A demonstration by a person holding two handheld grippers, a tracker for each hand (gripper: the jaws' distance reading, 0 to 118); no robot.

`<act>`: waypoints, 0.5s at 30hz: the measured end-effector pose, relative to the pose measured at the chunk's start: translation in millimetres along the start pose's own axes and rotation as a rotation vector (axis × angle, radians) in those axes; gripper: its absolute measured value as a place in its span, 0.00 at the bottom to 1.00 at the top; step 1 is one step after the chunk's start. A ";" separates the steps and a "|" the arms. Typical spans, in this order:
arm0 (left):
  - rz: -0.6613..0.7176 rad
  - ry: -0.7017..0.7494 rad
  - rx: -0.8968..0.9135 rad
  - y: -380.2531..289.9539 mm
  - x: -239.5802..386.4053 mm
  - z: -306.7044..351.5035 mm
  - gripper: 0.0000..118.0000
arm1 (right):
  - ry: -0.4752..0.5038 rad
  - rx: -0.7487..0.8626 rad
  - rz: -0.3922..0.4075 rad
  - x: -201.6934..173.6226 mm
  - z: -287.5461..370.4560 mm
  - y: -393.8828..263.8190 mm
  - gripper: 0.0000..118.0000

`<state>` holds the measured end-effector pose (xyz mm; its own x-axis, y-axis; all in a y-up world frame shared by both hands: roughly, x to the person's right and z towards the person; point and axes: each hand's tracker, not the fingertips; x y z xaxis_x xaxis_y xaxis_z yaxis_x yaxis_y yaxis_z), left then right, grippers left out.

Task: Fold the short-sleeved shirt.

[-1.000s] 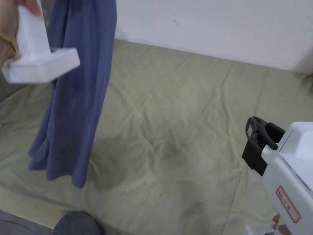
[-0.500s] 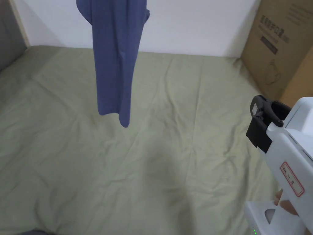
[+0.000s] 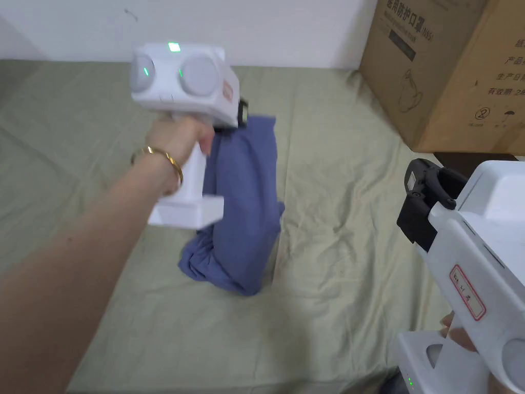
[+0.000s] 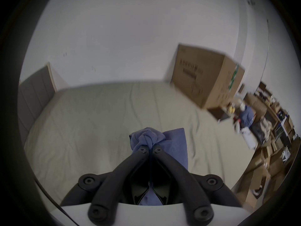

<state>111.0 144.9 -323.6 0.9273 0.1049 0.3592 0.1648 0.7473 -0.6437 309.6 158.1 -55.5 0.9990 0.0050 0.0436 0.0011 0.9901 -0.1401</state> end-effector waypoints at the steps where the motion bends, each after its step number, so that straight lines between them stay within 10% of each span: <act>1: 0.002 0.005 -0.044 -16.2 2.6 -12.7 0.00 | -0.001 -0.003 -0.003 -0.1 -1.4 -1.0 0.00; 7: -0.060 0.030 -0.307 -108.6 19.1 -73.3 0.03 | 0.011 -0.033 -0.021 -4.8 -12.9 -8.3 0.00; 11: -0.013 0.019 -0.357 -124.8 13.6 -80.7 0.61 | 0.031 -0.047 -0.019 -11.3 -16.9 -10.9 0.00; 15: -0.004 0.015 -0.224 -95.5 -1.4 -63.4 0.83 | 0.050 -0.057 0.007 -16.5 -21.4 -11.4 0.00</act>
<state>115.3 31.7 -305.5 0.9311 0.0916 0.3530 0.2373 0.5828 -0.7772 294.1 143.7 -75.9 1.0000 0.0035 -0.0064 -0.0047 0.9805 -0.1962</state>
